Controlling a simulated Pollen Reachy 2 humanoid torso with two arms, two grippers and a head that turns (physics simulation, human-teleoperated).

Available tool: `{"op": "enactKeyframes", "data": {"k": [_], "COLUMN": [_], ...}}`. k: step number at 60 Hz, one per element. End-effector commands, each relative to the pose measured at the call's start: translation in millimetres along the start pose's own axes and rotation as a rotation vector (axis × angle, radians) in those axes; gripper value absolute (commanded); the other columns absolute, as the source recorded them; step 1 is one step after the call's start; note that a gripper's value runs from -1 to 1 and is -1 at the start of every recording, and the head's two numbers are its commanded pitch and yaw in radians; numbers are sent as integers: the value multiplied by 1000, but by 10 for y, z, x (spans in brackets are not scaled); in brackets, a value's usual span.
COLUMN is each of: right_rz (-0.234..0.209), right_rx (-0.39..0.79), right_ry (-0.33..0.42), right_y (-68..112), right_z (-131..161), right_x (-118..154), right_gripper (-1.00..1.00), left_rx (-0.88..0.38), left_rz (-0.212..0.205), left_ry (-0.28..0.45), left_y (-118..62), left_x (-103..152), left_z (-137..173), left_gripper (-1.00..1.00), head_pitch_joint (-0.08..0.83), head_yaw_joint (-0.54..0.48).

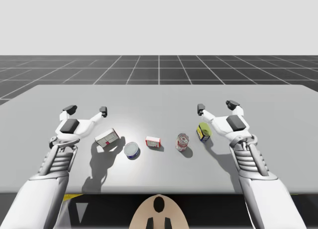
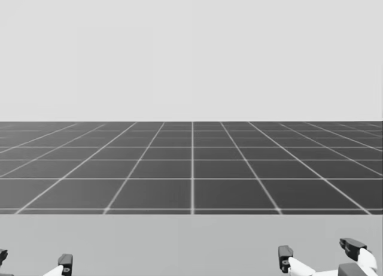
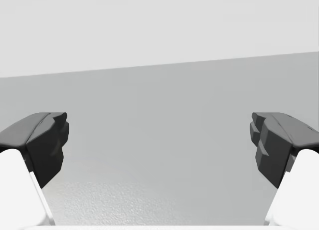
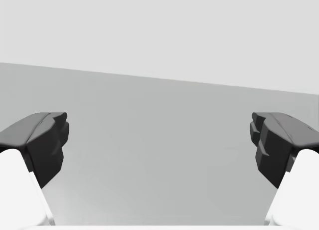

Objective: Lift the gelatin box off the table.

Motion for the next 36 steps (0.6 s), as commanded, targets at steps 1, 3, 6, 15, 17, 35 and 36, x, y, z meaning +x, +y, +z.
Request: {"op": "enactKeyframes", "data": {"k": [1, 3, 6, 15, 17, 35, 36], "right_rz": [-16, -8, -13, -19, -18, -30, -25], "right_rx": [-24, -12, -9, -39, -44, -68, -70], "right_ry": [15, 0, -3, -1, -3, -4, -6], "right_y": [3, 14, 5, -43, -47, -68, -70], "right_z": [22, 35, 31, 6, 4, -14, -14], "right_x": [-4, 3, 13, 23, 23, 27, 27], "right_gripper": [-1000, -1000, -1000, -1000, -1000, -1000, -1000], "left_rx": [-1, -1, -1, -2, -2, -3, -3], "left_rz": [-4, -6, -6, -8, -10, -25, -25], "left_ry": [-7, -8, -9, -10, -9, -12, -12], "left_y": [-1, -2, -2, -5, -5, -3, -1], "left_x": [2, 2, 3, 1, 1, -10, -8], "left_z": [5, 7, 9, 8, 8, -4, -4], "left_gripper": [-1000, -1000, -1000, -1000, -1000, -1000, -1000], "head_pitch_joint": [14, 18, 25, 114, 142, 390, 410], "head_yaw_joint": [3, 4, 4, 5, 5, 17, 20]}}
